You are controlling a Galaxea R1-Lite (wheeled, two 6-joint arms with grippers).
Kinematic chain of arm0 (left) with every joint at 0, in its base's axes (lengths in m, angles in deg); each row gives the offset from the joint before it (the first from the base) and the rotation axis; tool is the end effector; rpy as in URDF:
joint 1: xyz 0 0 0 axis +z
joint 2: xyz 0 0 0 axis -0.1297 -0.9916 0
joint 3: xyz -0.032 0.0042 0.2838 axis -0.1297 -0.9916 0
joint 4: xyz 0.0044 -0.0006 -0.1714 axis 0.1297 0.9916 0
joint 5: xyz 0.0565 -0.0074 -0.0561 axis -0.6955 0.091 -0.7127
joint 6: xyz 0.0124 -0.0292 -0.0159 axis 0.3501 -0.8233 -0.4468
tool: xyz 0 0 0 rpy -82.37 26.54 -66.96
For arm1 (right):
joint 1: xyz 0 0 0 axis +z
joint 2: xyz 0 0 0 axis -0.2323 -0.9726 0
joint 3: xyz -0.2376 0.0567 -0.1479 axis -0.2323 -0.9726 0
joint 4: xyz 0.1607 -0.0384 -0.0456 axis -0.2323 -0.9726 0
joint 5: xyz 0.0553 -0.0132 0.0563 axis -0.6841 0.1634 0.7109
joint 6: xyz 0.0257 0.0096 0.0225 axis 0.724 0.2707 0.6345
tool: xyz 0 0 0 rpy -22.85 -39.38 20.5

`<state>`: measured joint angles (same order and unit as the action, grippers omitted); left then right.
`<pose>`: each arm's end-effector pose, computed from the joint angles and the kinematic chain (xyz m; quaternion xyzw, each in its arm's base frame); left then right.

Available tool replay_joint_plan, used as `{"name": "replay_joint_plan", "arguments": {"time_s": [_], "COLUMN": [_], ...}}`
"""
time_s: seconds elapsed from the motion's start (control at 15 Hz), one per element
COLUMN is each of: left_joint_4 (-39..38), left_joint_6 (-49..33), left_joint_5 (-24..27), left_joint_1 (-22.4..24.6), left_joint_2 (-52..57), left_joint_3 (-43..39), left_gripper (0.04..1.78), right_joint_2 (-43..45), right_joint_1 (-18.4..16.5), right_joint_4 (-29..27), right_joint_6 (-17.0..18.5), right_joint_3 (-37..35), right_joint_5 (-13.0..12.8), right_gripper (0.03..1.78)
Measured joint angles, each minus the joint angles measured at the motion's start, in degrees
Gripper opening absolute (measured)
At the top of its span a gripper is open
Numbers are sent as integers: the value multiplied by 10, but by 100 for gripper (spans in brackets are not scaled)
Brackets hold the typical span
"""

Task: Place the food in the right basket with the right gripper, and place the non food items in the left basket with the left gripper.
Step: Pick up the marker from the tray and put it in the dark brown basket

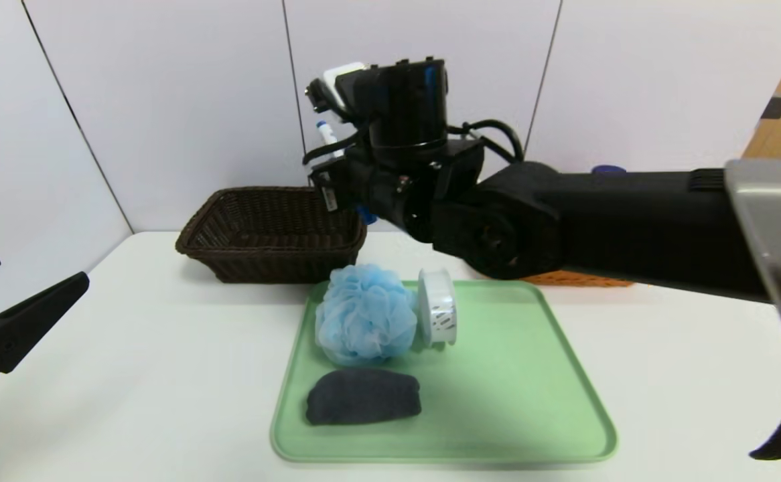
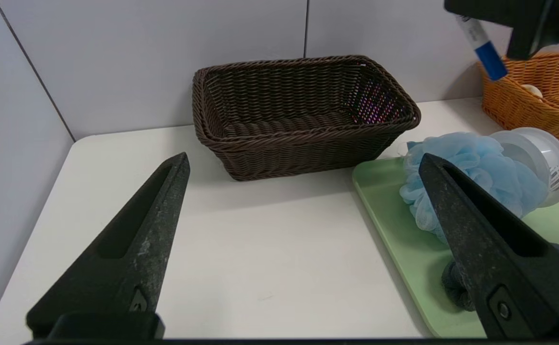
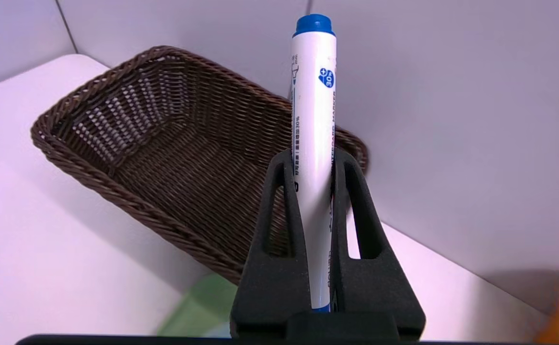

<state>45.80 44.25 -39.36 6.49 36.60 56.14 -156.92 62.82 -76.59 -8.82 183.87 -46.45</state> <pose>0.0904 -0.0083 0.2260 -0.0062 -0.0200 -0.1050 0.9943 0.3009 0.3314 0.2563 -0.0970 0.0169 0.2479 0.9638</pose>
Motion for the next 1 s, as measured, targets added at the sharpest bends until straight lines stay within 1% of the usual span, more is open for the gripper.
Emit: {"name": "replay_joint_plan", "arguments": {"time_s": [0.2,0.33,0.73,1.0], "left_joint_4": [0,0,0,0], "left_joint_6": [1,1,1,2], "left_joint_5": [0,0,0,0], "left_joint_1": [0,0,0,0], "left_joint_2": [-3,-4,-5,-5], "left_joint_3": [-2,-3,-4,-4], "left_gripper": [169,169,169,169], "right_joint_2": [-46,-69,-101,-107], "right_joint_1": [6,3,-10,-16], "right_joint_4": [35,56,71,84], "right_joint_6": [-2,-10,-24,-45], "right_joint_3": [7,9,12,12], "right_joint_5": [0,1,2,1], "right_gripper": [16,16,16,17]}}
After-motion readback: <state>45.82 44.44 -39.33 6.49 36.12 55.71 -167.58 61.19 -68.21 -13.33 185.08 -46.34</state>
